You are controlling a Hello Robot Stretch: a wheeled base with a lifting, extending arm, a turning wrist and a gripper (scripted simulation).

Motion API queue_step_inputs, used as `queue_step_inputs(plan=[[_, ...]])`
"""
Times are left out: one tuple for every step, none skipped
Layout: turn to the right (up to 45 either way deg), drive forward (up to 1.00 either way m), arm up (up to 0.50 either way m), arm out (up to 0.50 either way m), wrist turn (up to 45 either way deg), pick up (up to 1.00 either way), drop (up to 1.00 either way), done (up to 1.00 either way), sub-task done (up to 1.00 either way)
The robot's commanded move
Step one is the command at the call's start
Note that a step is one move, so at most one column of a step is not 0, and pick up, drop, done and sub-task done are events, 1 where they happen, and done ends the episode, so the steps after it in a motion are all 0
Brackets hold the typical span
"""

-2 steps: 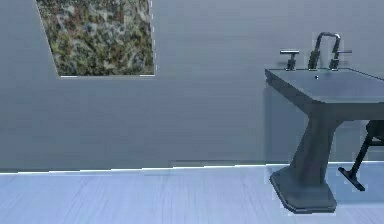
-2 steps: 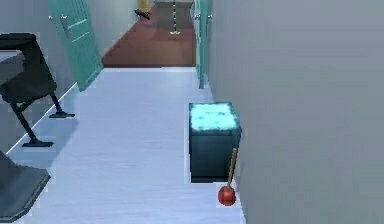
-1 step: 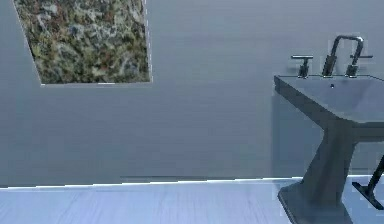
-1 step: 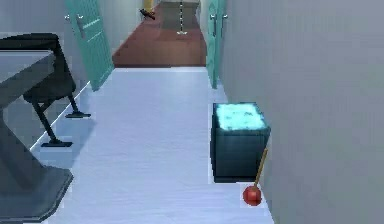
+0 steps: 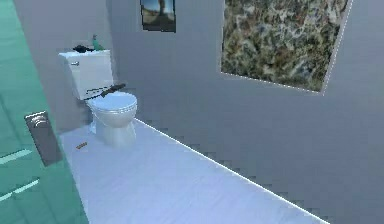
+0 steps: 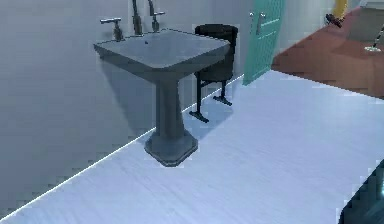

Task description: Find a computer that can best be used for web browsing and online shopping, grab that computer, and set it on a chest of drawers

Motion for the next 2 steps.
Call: queue_step_inputs(plan=[[-45.0,0.00,0.00,0.00,0.0,0.00,0.00,0.00,0.00],[-33.0,0.00,0.00,0.00,0.0,0.00,0.00,0.00,0.00]])
